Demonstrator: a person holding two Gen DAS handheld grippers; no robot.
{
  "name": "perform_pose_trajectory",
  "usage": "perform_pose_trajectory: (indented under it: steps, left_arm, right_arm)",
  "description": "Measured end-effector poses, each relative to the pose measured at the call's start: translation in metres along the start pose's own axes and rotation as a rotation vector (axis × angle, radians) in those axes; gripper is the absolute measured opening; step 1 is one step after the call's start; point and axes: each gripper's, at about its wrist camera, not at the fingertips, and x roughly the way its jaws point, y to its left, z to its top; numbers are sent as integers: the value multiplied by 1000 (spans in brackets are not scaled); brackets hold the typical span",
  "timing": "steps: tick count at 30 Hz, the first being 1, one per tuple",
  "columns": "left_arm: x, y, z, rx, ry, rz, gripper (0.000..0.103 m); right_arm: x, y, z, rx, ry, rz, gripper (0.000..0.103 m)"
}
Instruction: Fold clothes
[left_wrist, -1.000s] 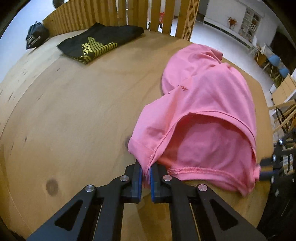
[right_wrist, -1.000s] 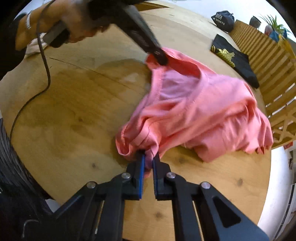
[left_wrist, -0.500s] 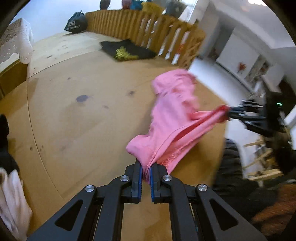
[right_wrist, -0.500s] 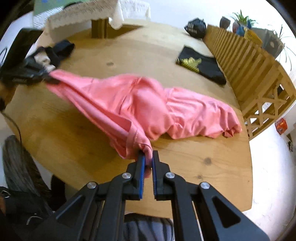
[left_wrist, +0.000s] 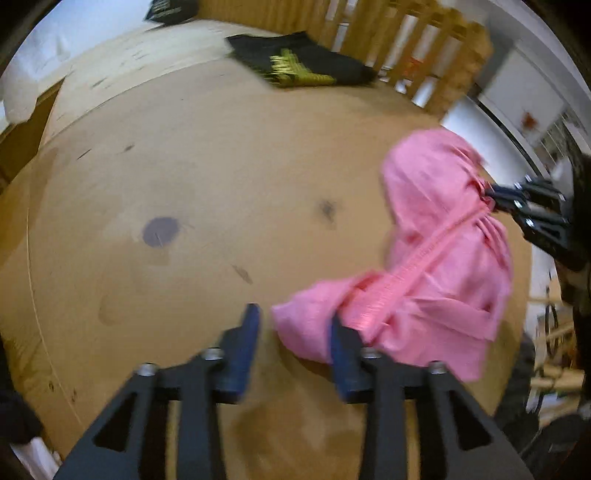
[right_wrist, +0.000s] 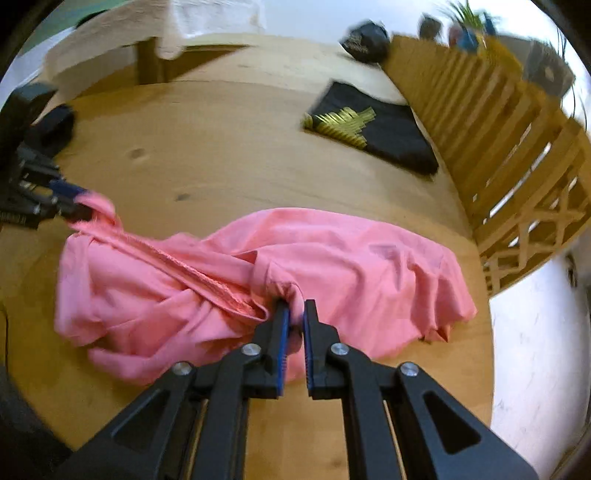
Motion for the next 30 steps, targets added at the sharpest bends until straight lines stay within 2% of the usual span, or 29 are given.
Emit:
perform_pose_trajectory:
  steps: [2, 5, 7, 10, 11, 13, 15, 17, 19, 21, 22, 23, 25, 28, 30]
  left_arm:
    - [-2, 8, 3, -26, -9, 13, 45]
    - [-20, 12, -10, -27, -24, 20, 49]
    - [-31, 15, -19, -27, -34, 24, 50]
    - [-49, 19, -32, -27, -49, 31, 55]
    - [-56, 16, -38, -11, -57, 67, 58]
    - [-65, 16, -45, -17, -74, 87, 60]
    - [-65, 19, -47, -17, -67, 58, 68]
    - [-52, 23, -41, -58, -49, 14, 69]
    - [-45, 41, -34, -151, -51, -97, 70]
    - [-32, 62, -22, -253, -18, -196, 70]
    - [-31, 68, -17, -271, -31, -156, 70]
    - [-32, 74, -10, -271, -50, -70, 70]
    - [-40, 84, -3, -275, -79, 33, 70]
    - [-55, 75, -9, -248, -98, 34, 70]
    - [-56, 46, -22, -178, -81, 35, 70]
  right_arm:
    - [3, -10, 4, 33, 5, -1, 26]
    - [0, -24, 6, 78, 0, -16, 36]
    - [-15, -28, -5, 102, -8, -21, 39]
    - [-33, -22, -24, 128, -2, 52, 39]
    - [-38, -16, -30, 125, 4, 72, 39]
    - [-44, 0, -37, 117, 11, 104, 39]
    - [-44, 13, -38, 100, 18, 139, 40]
    - [-37, 23, -34, 90, 30, 147, 40]
    - [-28, 31, -29, 83, 46, 153, 40]
    - [-15, 37, -25, 69, 64, 126, 40]
    - [-8, 40, -23, 61, 72, 109, 40]
    - [-2, 41, -23, 55, 89, 93, 40]
    - [6, 38, -25, 57, 123, 76, 40]
    - [-2, 26, -27, 96, 112, 78, 40]
    - [-13, 21, -27, 108, 91, 62, 40]
